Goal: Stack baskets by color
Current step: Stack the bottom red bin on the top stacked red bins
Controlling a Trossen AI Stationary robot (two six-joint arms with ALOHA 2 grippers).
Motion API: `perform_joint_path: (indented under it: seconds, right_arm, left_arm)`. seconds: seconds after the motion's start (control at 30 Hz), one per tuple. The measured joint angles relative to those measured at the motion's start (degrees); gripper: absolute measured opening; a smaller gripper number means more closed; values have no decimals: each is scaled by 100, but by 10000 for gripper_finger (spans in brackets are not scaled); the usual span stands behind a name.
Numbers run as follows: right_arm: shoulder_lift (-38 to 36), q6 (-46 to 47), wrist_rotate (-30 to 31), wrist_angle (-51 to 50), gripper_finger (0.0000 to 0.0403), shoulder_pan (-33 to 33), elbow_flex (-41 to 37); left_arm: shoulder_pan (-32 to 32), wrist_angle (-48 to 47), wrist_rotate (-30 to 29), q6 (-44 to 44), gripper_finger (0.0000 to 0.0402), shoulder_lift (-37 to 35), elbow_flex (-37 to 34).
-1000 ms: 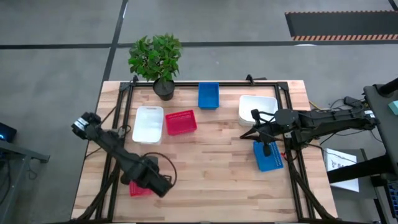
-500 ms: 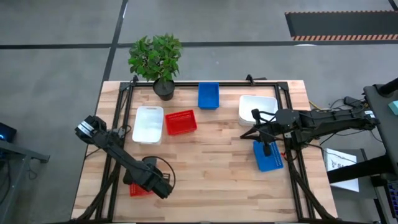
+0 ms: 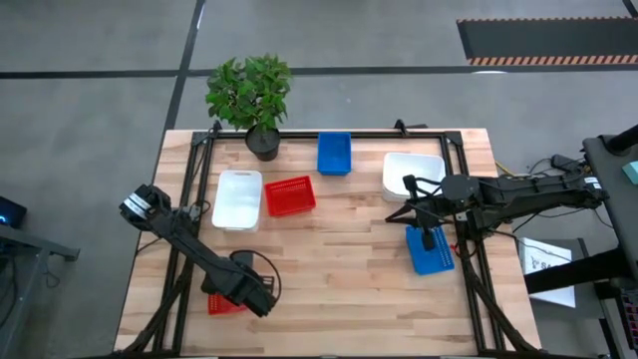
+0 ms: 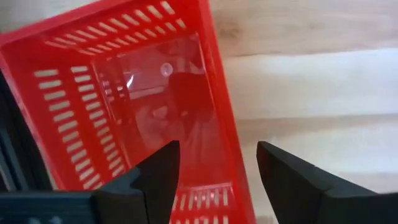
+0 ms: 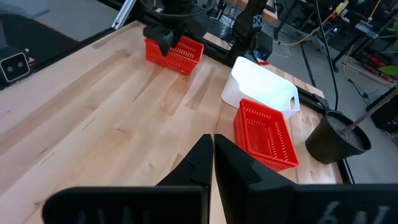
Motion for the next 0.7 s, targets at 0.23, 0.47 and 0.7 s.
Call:
perform_joint_path:
  seconds: [0.23,0.47,0.7]
  right_arm:
    - [0,-7,0,-1,9,0,-10]
    - [0,-22,2,-3,9,0,-10]
    - [0,-33,1,-47,9,0,-24]
  left_arm:
    - [3,442,-28,13,126,3,-211]
    - [3,455,-20,-30,12,2,-215]
    - [-3,470,91,-16,3,2,-186]
